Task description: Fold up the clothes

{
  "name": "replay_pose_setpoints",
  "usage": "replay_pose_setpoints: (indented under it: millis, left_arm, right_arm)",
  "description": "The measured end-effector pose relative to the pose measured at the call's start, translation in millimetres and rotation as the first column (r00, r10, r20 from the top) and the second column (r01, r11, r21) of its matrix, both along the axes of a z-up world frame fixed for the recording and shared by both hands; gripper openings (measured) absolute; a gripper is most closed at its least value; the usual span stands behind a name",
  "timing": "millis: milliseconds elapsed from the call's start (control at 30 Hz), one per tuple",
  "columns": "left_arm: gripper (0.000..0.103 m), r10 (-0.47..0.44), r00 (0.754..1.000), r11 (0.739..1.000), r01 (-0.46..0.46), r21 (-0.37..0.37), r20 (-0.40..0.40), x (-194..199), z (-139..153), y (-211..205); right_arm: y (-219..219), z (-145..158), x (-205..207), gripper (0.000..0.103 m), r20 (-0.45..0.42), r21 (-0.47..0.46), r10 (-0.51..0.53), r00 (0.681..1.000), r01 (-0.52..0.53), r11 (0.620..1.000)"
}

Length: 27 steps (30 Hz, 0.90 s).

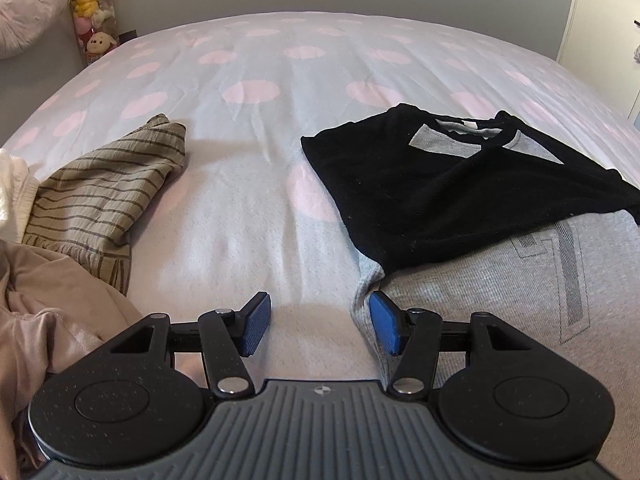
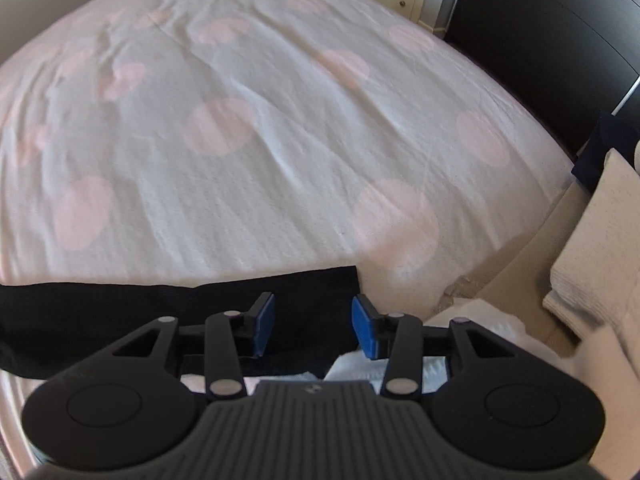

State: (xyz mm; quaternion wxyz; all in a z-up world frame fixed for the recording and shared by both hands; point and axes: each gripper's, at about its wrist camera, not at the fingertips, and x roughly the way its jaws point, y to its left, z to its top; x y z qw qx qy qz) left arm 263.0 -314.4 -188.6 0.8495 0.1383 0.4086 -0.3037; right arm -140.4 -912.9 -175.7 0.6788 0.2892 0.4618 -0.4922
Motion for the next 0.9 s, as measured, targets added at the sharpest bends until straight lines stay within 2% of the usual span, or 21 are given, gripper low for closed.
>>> replay_pose_setpoints:
  millis: [133, 200, 267, 300, 333, 433, 533, 667, 800, 900]
  left_arm:
    - [0.054, -0.004, 1.0, 1.0, 0.004, -0.008, 0.014, 0, -1, 1]
    - [0.055, -0.002, 1.0, 1.0, 0.002, -0.012, 0.014, 1, -2, 0]
    - [0.055, -0.002, 1.0, 1.0, 0.002, -0.012, 0.016, 2, -3, -1]
    - [0.055, -0.002, 1.0, 1.0, 0.002, -0.012, 0.016, 2, -3, -1]
    - [0.055, -0.002, 1.0, 1.0, 0.002, -0.014, 0.015, 2, -2, -1]
    - [0.055, -0.004, 1.0, 1.0, 0.004, -0.023, 0.012, 2, -1, 1]
    - [0.055, -0.006, 1.0, 0.999, 0.007, -0.032, 0.019, 2, 0, 6]
    - [0.055, 0.001, 1.0, 0.998, -0.001, -0.065, 0.006, 4, 5, 13]
    - [0.055, 0.02, 1.0, 0.994, -0.02, -0.106, 0.0, 7, 12, 21]
    - [0.055, 0.027, 1.0, 0.991, -0.028, -0.128, -0.011, 11, 14, 29]
  right_arm:
    - [-14, -16, -1, 0.056, -0.029, 0.048, -0.043, 0.999, 0.045, 0.998]
    - [-11, -20, -1, 0.055, -0.033, 0.04, -0.043, 0.999, 0.044, 0.998]
    - [-6, -18, 2, 0.044, -0.036, 0.026, -0.012, 0.999, 0.013, 1.0]
    - [-3, -15, 4, 0.024, -0.036, 0.017, 0.009, 0.999, -0.008, 1.0]
    - [1, -13, 6, 0.012, -0.045, 0.006, 0.026, 0.999, -0.026, 1.0]
    - [13, 4, 10, 0.011, -0.055, -0.052, 0.042, 0.998, -0.045, 0.998]
    - [20, 37, 14, 0.01, -0.018, -0.122, 0.026, 1.0, -0.028, 0.992]
    - [38, 103, 36, 0.01, 0.029, -0.237, 0.063, 0.998, -0.055, 0.97]
    - [66, 177, 74, 0.01, 0.096, -0.333, 0.146, 0.985, -0.106, 0.937]
    - [97, 227, 109, 0.01, 0.143, -0.386, 0.235, 0.961, -0.165, 0.908]
